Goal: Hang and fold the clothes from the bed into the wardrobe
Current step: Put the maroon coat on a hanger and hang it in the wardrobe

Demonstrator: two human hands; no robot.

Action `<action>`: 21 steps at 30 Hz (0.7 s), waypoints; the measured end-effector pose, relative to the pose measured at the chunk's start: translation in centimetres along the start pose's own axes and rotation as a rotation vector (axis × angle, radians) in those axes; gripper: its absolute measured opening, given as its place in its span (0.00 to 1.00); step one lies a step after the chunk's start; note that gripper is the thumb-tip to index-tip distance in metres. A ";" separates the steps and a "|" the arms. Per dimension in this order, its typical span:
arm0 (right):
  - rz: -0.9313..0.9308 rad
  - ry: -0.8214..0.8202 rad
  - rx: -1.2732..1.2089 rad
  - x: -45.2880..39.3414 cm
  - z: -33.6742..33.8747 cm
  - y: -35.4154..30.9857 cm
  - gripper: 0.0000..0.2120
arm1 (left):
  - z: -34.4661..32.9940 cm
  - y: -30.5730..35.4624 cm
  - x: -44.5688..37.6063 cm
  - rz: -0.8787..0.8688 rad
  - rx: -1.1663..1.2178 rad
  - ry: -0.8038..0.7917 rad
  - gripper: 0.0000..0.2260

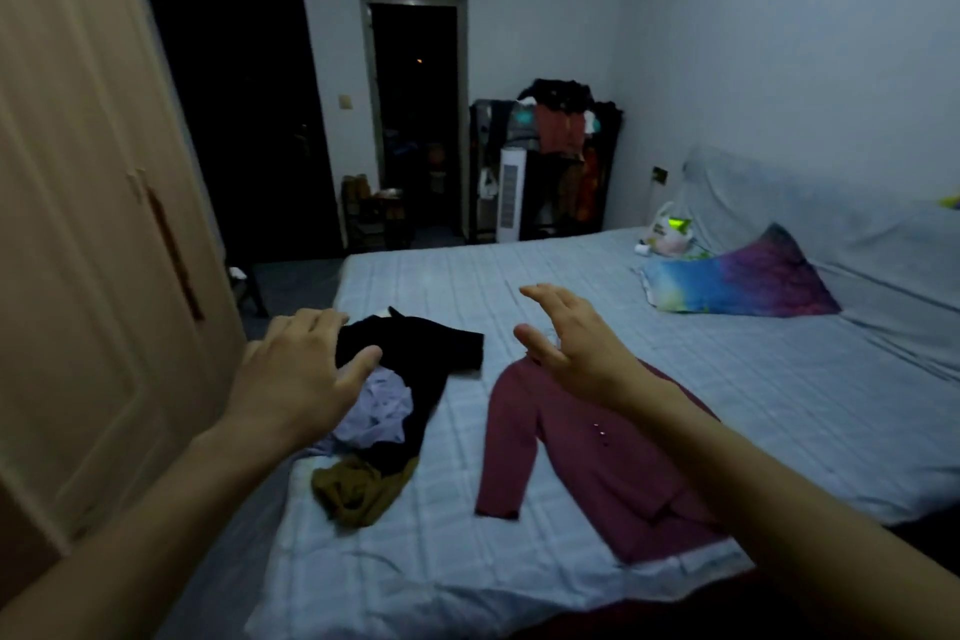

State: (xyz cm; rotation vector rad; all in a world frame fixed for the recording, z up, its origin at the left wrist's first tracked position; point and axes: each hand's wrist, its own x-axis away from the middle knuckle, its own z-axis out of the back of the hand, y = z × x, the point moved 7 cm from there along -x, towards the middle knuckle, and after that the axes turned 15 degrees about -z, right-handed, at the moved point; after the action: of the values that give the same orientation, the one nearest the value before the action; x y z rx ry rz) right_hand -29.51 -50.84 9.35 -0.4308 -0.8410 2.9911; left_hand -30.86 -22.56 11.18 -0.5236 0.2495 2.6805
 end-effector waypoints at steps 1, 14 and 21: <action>-0.029 0.000 -0.006 -0.4 0.8 2.9 0.27 | -1.3 2.3 -1.5 -0.023 -0.001 -0.011 0.26; -0.254 0.117 -0.011 -2.0 9.7 25.4 0.25 | -13.3 21.1 -15.5 -0.288 0.040 -0.188 0.26; -0.338 0.131 0.071 -5.0 10.8 31.3 0.26 | -19.5 25.4 -22.7 -0.383 0.163 -0.207 0.26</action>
State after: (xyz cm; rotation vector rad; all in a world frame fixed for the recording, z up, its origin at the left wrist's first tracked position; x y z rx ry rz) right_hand -25.40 -83.51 3.50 -0.4287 -0.7120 2.6421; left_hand -15.70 -58.20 4.76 -0.2146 0.2745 2.2946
